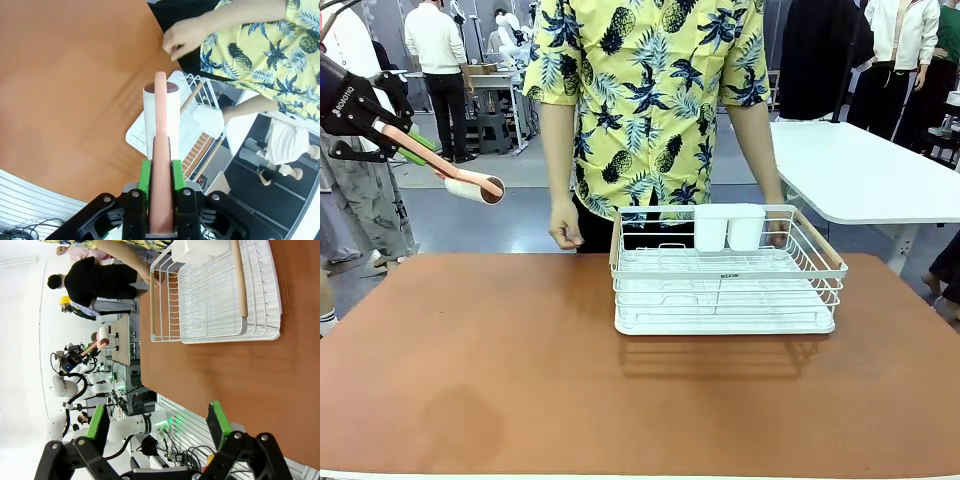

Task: Clean the table.
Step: Clean the table with the Lint Roller when the human lifts the Dish drying rack.

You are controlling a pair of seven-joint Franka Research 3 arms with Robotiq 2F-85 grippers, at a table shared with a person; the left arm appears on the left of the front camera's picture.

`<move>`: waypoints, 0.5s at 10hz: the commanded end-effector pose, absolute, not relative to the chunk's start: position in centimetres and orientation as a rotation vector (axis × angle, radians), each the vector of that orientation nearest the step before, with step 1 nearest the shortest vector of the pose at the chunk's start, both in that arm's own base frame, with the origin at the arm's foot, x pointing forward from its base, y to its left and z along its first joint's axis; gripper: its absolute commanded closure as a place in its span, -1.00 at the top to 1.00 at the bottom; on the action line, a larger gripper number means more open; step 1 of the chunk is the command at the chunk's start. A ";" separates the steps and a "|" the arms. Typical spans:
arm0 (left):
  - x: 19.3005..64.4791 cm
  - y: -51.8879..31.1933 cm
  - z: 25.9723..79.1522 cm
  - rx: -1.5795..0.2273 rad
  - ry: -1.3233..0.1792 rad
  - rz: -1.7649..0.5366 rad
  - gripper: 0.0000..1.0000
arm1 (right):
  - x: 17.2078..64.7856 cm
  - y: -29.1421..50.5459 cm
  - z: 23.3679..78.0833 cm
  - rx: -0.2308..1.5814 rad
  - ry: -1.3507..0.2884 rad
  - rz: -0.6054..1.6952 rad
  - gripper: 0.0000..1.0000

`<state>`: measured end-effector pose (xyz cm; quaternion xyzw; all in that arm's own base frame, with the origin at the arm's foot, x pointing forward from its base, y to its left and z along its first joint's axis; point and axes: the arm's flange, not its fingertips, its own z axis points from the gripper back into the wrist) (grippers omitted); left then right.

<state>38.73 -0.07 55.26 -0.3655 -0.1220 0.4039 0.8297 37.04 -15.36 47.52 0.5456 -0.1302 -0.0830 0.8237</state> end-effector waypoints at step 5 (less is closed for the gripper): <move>38.7 -0.1 55.4 -0.770 -0.266 0.859 -0.97 | 36.8 -15.4 47.8 1.167 -0.281 -0.162 1.00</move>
